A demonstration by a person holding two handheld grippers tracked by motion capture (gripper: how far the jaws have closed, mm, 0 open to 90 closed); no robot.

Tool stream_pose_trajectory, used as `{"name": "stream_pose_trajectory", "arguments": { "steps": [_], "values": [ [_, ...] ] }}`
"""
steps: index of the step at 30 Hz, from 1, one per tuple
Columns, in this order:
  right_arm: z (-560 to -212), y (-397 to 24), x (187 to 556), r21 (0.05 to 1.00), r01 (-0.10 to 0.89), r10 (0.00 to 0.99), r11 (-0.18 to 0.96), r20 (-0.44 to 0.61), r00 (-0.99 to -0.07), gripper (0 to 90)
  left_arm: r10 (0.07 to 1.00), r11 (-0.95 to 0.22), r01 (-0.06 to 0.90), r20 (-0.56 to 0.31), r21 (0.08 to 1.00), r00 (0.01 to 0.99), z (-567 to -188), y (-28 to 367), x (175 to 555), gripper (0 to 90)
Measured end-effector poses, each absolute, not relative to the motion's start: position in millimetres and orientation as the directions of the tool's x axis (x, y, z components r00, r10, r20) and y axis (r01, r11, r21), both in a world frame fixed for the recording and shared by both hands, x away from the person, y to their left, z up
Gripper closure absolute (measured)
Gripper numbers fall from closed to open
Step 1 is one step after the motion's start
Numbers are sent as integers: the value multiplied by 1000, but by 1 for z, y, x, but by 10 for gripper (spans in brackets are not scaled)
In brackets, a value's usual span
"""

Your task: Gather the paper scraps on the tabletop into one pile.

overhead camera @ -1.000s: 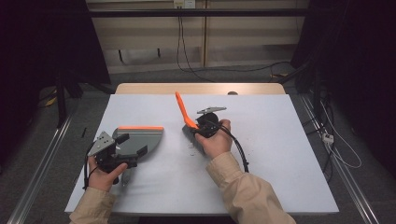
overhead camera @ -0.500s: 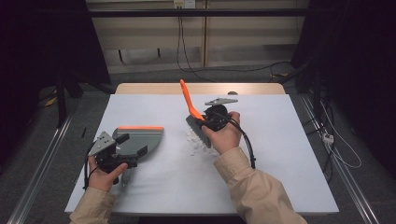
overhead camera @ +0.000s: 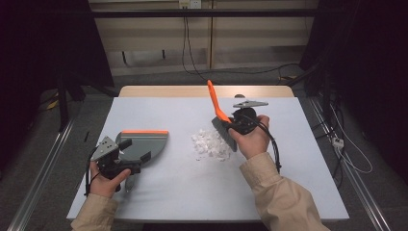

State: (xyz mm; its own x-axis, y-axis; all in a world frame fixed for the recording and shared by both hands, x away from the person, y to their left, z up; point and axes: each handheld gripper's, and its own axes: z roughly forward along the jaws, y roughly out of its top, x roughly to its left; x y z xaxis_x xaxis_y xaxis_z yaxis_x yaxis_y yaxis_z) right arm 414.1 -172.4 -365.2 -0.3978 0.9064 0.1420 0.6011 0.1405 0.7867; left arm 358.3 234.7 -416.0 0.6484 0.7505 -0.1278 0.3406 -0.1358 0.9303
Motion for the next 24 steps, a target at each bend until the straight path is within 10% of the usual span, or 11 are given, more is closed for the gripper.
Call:
{"name": "stream_pose_trajectory", "arguments": {
  "steps": [24],
  "values": [
    [-387, -230, 397, 786, 611, 944, 94, 124, -305, 717, 794, -204, 404, -91, 892, 601, -423, 248, 340, 59]
  ]
}}
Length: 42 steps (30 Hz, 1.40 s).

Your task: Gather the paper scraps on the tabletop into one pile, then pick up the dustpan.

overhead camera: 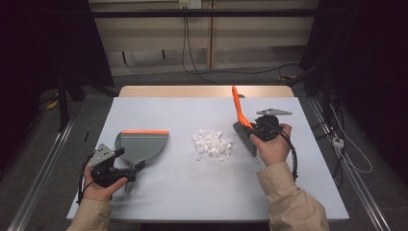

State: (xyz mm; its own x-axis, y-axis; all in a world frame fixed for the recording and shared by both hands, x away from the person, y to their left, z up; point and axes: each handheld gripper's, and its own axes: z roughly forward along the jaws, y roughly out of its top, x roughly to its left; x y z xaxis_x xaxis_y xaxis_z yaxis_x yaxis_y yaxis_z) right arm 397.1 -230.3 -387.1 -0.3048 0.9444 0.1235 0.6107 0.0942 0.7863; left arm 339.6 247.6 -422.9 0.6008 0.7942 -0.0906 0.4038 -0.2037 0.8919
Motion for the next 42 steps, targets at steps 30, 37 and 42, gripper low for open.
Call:
{"name": "stream_pose_trajectory", "arguments": {
  "steps": [30, 37, 42],
  "values": [
    [-399, -244, 384, 792, 606, 941, 73, 146, -305, 716, 875, -257, 529, -37, 809, 482, -442, 256, 336, 213],
    [-400, -246, 384, 795, 603, 942, 68, 148, -302, 716, 888, -245, 543, -39, 803, 458, -440, 265, 338, 403],
    [-398, -246, 383, 799, 598, 940, 65, 152, -305, 716, 884, -246, 558, -53, 793, 465, -438, 262, 345, 487]
  ]
}}
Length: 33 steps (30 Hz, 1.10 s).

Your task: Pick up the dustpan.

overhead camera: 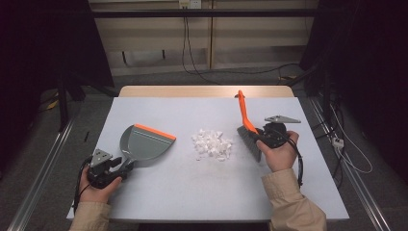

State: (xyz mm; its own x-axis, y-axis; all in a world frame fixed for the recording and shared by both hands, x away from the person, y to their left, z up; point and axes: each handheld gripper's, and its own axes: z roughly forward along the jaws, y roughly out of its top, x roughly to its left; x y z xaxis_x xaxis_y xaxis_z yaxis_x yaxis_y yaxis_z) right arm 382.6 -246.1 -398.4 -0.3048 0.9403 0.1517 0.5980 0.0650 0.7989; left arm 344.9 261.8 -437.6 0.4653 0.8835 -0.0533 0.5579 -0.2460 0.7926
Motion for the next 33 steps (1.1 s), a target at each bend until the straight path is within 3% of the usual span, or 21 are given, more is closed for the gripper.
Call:
{"name": "stream_pose_trajectory", "arguments": {
  "steps": [5, 13, 18, 33],
  "values": [
    [-399, -244, 382, 800, 597, 939, 68, 150, -308, 716, 876, -253, 592, -78, 765, 476, -439, 259, 354, 487],
    [-398, -246, 381, 803, 593, 938, 63, 156, -310, 716, 881, -297, 629, -47, 718, 470, -444, 253, 353, 497],
    [-398, -246, 380, 802, 594, 937, 63, 157, -312, 716, 885, -296, 644, -51, 706, 463, -444, 251, 359, 618],
    [-400, -247, 382, 813, 579, 941, 64, 144, -306, 716, 821, -345, 572, -56, 744, 568, -424, 250, 350, 628]
  ]
}}
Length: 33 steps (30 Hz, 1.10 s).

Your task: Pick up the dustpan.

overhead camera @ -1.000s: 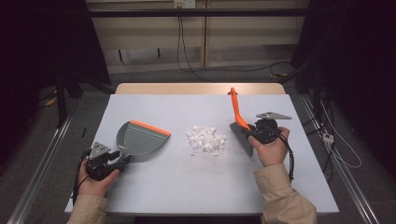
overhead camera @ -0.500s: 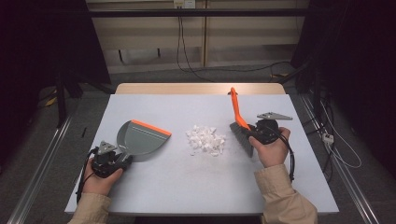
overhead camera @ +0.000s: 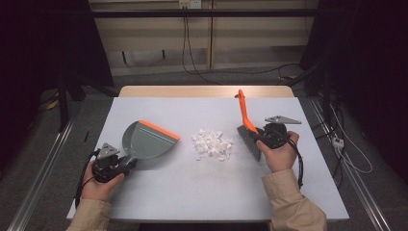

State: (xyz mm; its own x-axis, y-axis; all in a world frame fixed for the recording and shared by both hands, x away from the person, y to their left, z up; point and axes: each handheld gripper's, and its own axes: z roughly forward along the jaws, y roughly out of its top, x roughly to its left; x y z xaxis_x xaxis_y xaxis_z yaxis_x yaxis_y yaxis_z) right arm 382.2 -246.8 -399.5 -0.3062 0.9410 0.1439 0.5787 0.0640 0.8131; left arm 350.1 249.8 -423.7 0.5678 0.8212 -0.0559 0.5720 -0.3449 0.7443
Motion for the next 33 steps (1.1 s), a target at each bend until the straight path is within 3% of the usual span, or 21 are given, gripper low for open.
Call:
{"name": "stream_pose_trajectory", "arguments": {
  "steps": [15, 33],
  "values": [
    [-401, -234, 399, 821, 561, 945, 107, 91, -314, 716, 650, -469, 517, -116, 716, 751, -416, 230, 327, 627],
    [-407, -212, 410, 819, 548, 938, 171, 34, -344, 716, 599, -523, 509, -130, 684, 790, -431, 206, 336, 625]
  ]
}}
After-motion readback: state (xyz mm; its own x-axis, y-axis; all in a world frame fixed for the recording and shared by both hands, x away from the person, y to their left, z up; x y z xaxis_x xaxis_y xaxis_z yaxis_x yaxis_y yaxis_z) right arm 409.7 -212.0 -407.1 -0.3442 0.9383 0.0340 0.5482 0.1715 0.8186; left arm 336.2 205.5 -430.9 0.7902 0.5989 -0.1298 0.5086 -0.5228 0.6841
